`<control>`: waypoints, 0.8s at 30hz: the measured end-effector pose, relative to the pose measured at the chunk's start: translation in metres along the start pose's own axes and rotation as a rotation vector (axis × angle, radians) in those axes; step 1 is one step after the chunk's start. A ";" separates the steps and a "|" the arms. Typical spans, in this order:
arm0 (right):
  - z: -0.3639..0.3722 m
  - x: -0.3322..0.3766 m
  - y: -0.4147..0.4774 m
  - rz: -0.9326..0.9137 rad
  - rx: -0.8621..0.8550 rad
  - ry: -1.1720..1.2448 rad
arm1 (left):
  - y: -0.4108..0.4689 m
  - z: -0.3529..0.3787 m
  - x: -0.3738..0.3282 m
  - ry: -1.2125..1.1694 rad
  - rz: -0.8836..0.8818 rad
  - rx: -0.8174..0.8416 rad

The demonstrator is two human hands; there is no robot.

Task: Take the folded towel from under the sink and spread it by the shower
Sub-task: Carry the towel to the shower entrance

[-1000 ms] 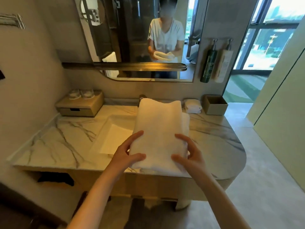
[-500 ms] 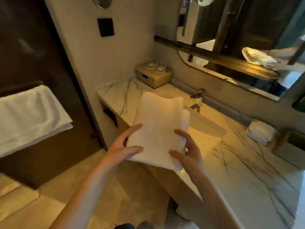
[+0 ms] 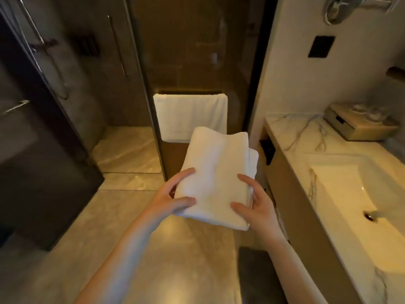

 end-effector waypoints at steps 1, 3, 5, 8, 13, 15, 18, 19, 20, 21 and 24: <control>0.017 -0.001 -0.006 0.010 0.018 -0.003 | -0.013 -0.013 0.005 -0.012 0.000 -0.018; 0.053 -0.002 -0.020 0.029 0.035 -0.024 | -0.042 -0.040 0.013 -0.022 -0.009 -0.056; 0.087 -0.006 -0.037 0.044 0.044 -0.022 | -0.072 -0.067 0.023 -0.019 -0.007 -0.078; 0.134 -0.016 -0.066 0.082 0.048 -0.036 | -0.117 -0.103 0.038 -0.003 -0.045 -0.088; 0.185 -0.026 -0.114 0.116 0.025 -0.098 | -0.178 -0.137 0.057 -0.001 -0.076 -0.076; 0.195 -0.026 -0.135 0.118 0.028 -0.132 | -0.203 -0.141 0.059 -0.012 -0.081 -0.084; 0.201 -0.019 -0.163 0.106 0.052 -0.147 | -0.240 -0.138 0.057 -0.008 -0.067 -0.121; 0.201 -0.017 -0.172 0.102 0.065 -0.154 | -0.252 -0.135 0.057 -0.008 -0.062 -0.136; 0.200 -0.014 -0.182 0.097 0.076 -0.160 | -0.264 -0.130 0.057 -0.012 -0.058 -0.148; 0.198 -0.011 -0.192 0.092 0.083 -0.167 | -0.276 -0.125 0.057 -0.021 -0.058 -0.156; 0.183 -0.002 -0.230 0.063 0.111 -0.176 | -0.317 -0.098 0.053 -0.014 -0.046 -0.187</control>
Point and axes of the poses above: each hand's wrist, its own y-axis towards the middle knuckle, its own z-axis out of the palm, x = y × z, the point moved 4 cm from there along y, towards the middle knuckle, and after that the axes turned 3 degrees about y, right-handed, at the moved point
